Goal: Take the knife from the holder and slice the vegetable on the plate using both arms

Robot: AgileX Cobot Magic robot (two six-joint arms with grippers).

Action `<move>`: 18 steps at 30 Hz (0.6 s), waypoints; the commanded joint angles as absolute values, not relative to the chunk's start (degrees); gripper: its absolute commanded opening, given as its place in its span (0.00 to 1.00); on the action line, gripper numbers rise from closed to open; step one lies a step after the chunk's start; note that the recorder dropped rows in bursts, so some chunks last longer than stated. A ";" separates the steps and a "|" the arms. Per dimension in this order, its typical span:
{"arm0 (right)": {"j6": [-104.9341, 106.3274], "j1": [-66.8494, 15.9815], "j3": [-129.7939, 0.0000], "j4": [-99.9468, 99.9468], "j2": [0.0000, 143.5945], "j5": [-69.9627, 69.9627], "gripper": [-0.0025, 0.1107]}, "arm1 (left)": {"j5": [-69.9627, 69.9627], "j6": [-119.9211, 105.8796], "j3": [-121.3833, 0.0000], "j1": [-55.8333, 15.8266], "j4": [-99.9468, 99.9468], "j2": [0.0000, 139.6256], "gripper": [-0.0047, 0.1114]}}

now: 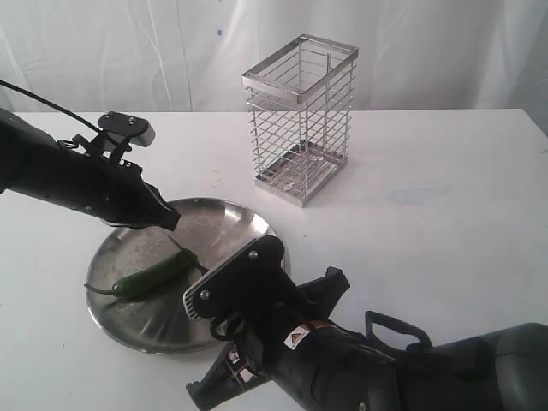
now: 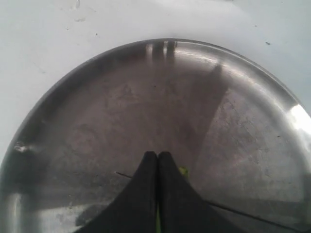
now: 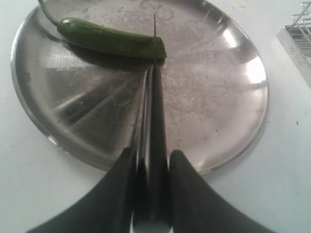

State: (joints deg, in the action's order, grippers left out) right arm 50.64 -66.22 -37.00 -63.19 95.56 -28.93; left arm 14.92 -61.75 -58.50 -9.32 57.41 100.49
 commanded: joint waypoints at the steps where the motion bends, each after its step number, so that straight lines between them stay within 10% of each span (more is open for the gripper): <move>1: 51.26 -66.26 -36.63 -63.45 95.57 -29.20 0.02 | 17.90 -61.45 -58.78 -9.37 58.71 101.34 0.04; 18: 51.14 -66.16 -36.63 -63.45 95.57 -30.20 0.02 | 18.42 -61.59 -58.78 -9.37 58.82 103.59 0.04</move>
State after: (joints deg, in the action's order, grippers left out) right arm 50.64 -66.22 -37.00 -63.19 95.56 -29.04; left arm 17.33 -61.75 -58.50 -9.32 57.50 103.81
